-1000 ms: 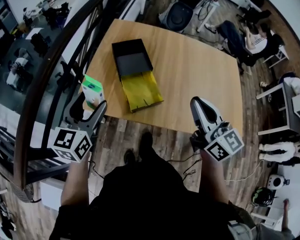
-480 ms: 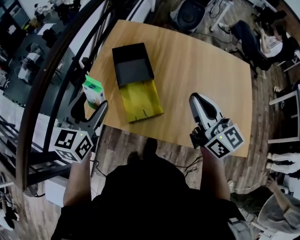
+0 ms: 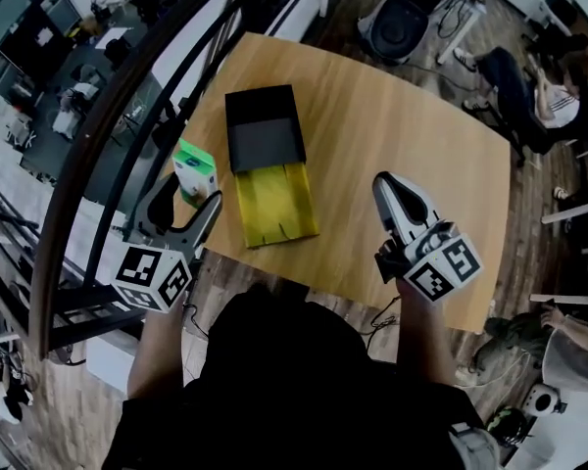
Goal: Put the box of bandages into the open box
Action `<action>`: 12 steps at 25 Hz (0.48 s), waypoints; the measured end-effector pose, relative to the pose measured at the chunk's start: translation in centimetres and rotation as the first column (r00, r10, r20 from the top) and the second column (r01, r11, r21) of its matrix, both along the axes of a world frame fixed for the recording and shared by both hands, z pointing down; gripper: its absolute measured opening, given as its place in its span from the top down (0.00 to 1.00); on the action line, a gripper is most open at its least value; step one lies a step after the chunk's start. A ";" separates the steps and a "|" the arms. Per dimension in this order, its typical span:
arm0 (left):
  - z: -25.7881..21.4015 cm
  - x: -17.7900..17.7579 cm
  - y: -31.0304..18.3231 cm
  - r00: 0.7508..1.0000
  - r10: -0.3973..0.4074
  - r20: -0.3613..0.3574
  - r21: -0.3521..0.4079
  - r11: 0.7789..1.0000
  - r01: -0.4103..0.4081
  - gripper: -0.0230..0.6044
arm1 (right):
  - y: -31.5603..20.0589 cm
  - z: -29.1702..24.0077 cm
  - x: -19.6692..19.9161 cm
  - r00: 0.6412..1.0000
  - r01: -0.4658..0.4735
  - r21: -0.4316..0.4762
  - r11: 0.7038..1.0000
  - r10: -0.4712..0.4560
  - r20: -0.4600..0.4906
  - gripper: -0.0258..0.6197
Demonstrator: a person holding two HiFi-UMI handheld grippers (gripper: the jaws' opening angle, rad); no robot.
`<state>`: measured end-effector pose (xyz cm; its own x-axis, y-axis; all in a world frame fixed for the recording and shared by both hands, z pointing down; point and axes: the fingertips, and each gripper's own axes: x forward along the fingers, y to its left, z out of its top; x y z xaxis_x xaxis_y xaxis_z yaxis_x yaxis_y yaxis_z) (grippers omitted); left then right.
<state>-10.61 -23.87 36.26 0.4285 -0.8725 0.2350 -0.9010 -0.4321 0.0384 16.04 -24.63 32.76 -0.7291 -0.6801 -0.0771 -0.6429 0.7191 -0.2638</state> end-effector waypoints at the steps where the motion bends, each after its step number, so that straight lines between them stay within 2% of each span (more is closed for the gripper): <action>1: 0.2 0.0 -0.2 1.000 0.003 0.005 -0.002 1.000 -0.003 0.43 | -0.1 0.1 -0.2 1.000 0.003 -0.002 1.000 -0.003 0.000 0.90; 12: 3.1 0.2 -2.6 0.991 0.119 0.062 -0.067 0.991 -0.115 0.43 | -0.8 0.7 -2.0 0.999 -0.036 -0.036 0.999 0.036 -0.009 0.90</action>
